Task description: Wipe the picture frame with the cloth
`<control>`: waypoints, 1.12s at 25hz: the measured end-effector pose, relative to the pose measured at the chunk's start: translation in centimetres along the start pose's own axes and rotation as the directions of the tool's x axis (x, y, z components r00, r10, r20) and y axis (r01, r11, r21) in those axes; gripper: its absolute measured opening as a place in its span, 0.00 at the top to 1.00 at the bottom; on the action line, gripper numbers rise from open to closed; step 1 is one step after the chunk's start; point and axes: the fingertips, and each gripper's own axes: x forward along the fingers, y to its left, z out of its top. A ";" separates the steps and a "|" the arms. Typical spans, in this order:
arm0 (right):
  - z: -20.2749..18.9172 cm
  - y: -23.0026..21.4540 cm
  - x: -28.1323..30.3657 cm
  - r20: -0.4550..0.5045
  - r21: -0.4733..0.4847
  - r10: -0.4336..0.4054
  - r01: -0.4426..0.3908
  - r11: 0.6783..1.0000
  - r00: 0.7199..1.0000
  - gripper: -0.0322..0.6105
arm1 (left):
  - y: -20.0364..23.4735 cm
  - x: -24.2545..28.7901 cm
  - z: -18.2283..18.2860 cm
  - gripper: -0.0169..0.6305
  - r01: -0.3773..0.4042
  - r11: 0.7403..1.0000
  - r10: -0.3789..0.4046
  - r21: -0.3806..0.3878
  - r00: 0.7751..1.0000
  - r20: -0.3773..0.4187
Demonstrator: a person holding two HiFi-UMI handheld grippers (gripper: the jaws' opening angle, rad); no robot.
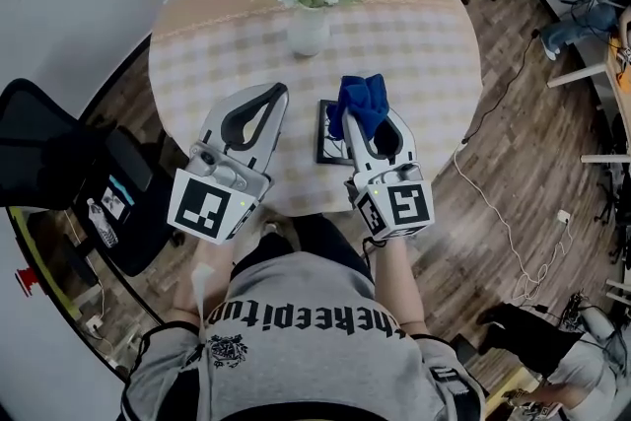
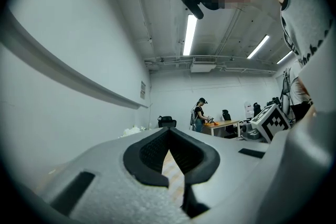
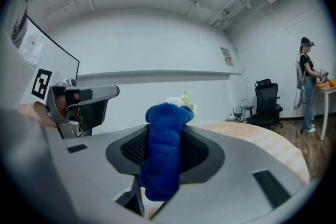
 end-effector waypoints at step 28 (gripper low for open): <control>-16.7 -1.6 3.6 -0.404 0.169 0.083 -0.015 0.985 0.911 0.72 | 0.6 -1.9 -6.6 0.95 -0.163 0.982 0.142 -0.093 0.969 -0.200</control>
